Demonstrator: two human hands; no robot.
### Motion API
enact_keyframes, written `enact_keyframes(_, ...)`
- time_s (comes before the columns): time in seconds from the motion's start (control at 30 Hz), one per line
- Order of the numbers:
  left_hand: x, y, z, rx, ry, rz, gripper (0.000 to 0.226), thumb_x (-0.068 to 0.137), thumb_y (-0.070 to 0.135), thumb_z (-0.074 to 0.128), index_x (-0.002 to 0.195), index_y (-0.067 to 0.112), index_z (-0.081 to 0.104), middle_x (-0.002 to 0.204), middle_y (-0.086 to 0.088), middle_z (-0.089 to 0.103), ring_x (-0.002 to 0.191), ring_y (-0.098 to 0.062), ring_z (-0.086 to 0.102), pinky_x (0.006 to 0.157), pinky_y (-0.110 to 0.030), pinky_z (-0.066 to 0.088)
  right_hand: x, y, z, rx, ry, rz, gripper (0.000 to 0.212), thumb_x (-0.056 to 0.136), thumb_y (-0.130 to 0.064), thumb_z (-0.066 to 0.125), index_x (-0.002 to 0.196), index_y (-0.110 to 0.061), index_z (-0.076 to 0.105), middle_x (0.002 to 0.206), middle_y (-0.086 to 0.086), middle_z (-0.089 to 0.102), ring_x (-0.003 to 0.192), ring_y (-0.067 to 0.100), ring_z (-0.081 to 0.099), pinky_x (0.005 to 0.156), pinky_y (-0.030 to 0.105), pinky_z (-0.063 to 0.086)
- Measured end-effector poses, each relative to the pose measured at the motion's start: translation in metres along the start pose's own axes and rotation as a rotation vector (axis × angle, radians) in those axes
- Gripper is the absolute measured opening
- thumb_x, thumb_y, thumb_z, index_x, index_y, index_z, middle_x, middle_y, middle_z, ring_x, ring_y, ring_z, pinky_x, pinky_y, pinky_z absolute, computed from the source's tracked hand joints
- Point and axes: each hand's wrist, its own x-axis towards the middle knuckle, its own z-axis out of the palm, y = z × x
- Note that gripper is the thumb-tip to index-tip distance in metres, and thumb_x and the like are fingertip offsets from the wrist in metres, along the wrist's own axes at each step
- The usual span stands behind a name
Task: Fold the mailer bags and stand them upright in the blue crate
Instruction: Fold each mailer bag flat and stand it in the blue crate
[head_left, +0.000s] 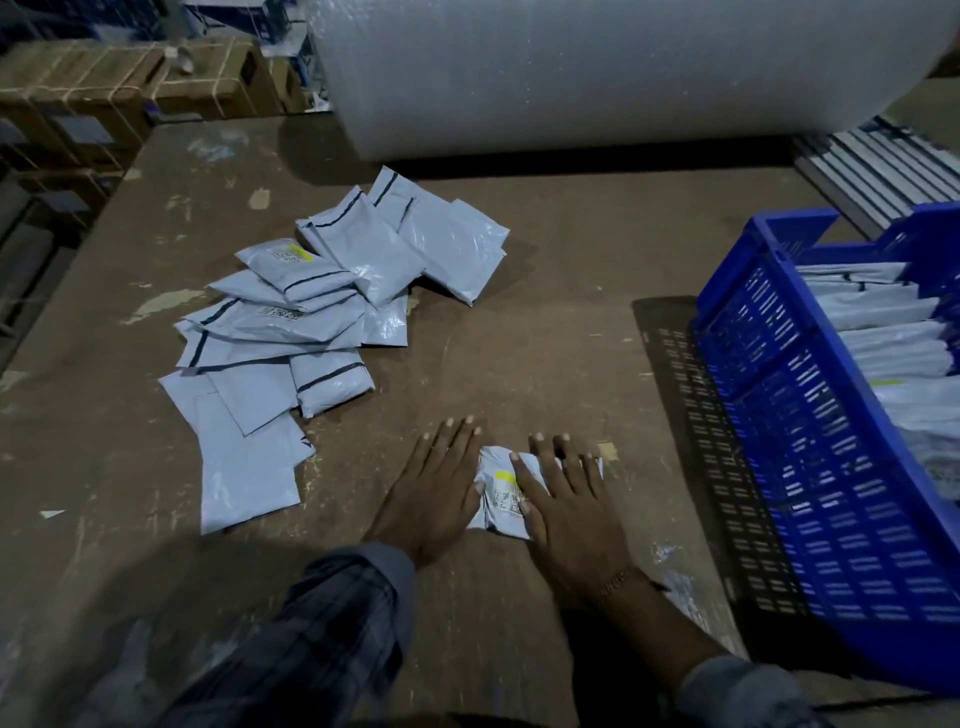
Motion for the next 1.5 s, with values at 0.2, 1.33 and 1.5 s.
enact_keyframes(0.2, -0.017, 0.010, 0.003, -0.111, 0.003, -0.031, 0.070, 0.107, 0.044, 0.021, 0.168, 0.010, 0.014, 0.176, -0.008, 0.011, 0.163, -0.029, 0.012, 0.130, -0.050, 0.018, 0.029, 0.012, -0.008, 0.001, -0.006, 0.000, 0.057, 0.107, -0.046, 0.033, 0.163, -0.033, 0.026, 0.172, 0.012, 0.015, 0.158, 0.038, 0.013, 0.124, 0.057, 0.022)
enact_keyframes(1.33, 0.121, 0.295, -0.228, -0.969, 0.515, 0.325, 0.031, 0.081, 0.043, 0.091, 0.094, 0.022, 0.072, 0.091, 0.009, 0.069, 0.085, -0.011, 0.065, 0.072, -0.030, 0.051, -0.107, 0.247, -0.340, -0.115, 0.575, 0.363, 0.028, 0.072, -0.014, 0.084, 0.096, -0.022, 0.074, 0.093, 0.001, 0.067, 0.094, 0.037, 0.059, 0.090, 0.048, 0.042)
enact_keyframes(1.5, 0.156, 0.350, -0.203, -1.039, 0.378, 0.310, 0.020, 0.101, 0.040, 0.071, 0.099, 0.020, 0.071, 0.084, 0.018, 0.063, 0.079, -0.004, 0.061, 0.072, -0.024, 0.045, -0.114, 0.340, -0.317, -0.081, 0.332, 0.505, 0.029, 0.074, -0.013, 0.084, 0.099, -0.024, 0.073, 0.094, 0.004, 0.069, 0.088, 0.038, 0.065, 0.081, 0.048, 0.053)
